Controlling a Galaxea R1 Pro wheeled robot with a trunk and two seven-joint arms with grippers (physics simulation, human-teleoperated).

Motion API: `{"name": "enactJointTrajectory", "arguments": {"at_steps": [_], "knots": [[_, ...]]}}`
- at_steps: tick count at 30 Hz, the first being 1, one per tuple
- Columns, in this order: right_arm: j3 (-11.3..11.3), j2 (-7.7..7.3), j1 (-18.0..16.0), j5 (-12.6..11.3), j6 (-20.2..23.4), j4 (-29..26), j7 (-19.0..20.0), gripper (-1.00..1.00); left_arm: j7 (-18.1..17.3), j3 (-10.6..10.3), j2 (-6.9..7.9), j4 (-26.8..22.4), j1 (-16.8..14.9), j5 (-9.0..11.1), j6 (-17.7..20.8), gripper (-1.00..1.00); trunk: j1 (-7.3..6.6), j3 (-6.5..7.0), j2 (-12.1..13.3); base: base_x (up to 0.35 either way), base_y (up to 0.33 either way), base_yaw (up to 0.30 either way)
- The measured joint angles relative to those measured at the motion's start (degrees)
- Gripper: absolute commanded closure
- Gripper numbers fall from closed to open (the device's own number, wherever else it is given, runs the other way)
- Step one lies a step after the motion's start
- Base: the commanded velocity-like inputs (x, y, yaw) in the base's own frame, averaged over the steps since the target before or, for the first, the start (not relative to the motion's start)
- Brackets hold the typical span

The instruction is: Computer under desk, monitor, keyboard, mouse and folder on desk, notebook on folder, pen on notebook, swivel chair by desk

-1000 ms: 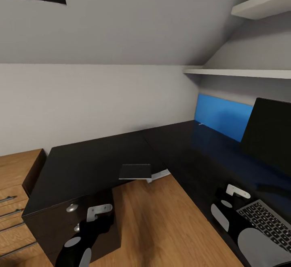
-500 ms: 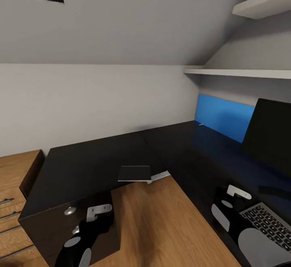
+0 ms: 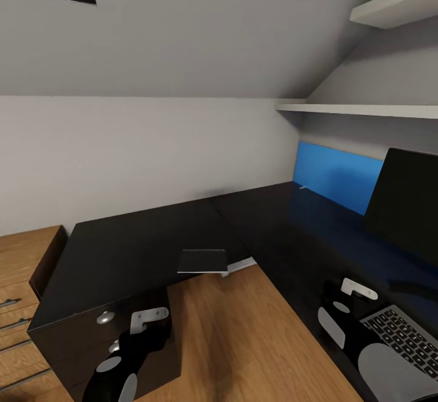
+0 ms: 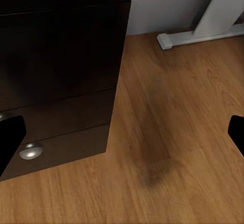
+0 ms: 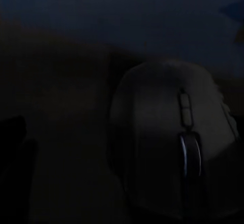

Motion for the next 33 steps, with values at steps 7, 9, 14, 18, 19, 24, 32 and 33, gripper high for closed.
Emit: {"name": "enactJointTrajectory", "arguments": {"at_steps": [7,9,14,18,19,24,32,33], "knots": [[-0.10,0.01,0.00,0.00,-0.05,-0.08,-0.05,-1.00,0.00,0.00,0.00,-0.01,0.00,0.00,0.00,-1.00,0.00,0.00,0.00,0.000,0.000,0.000],[-0.12,0.01,0.00,0.00,-0.05,-0.08,-0.05,-1.00,0.00,-0.01,0.00,-0.02,0.00,0.00,0.00,-1.00,0.00,0.00,0.00,0.000,0.000,0.000],[-0.14,0.03,0.00,0.00,-0.05,-0.11,-0.05,-1.00,0.00,-0.01,0.00,-0.04,0.00,0.00,0.00,-1.00,0.00,0.00,0.00,0.000,0.000,0.000],[-0.15,0.08,0.00,0.03,-0.05,-0.12,-0.05,-1.00,0.01,0.04,0.00,-0.04,0.00,0.00,0.00,-1.00,-0.87,0.71,1.59,0.000,0.000,0.000],[-0.15,0.07,0.00,0.05,-0.05,-0.12,-0.05,-1.00,0.00,0.05,0.00,-0.04,0.00,0.00,0.00,-1.00,-1.09,0.89,1.99,0.000,0.000,0.000],[-0.15,0.08,0.00,0.03,-0.05,-0.12,-0.05,-1.00,0.01,0.05,0.00,-0.04,0.00,0.00,0.00,-1.00,-2.19,1.79,4.00,0.000,0.000,0.000],[-0.09,0.09,0.00,0.04,-0.05,-0.12,-0.05,-1.00,0.03,0.06,0.00,-0.03,0.00,0.00,0.00,-1.00,-3.95,3.23,7.21,0.000,0.000,0.000],[-0.08,0.09,0.00,0.05,-0.05,-0.12,-0.05,-1.00,0.04,0.06,0.00,-0.02,0.00,0.00,0.00,-1.00,-4.17,3.41,7.61,0.000,0.000,0.000]]}}
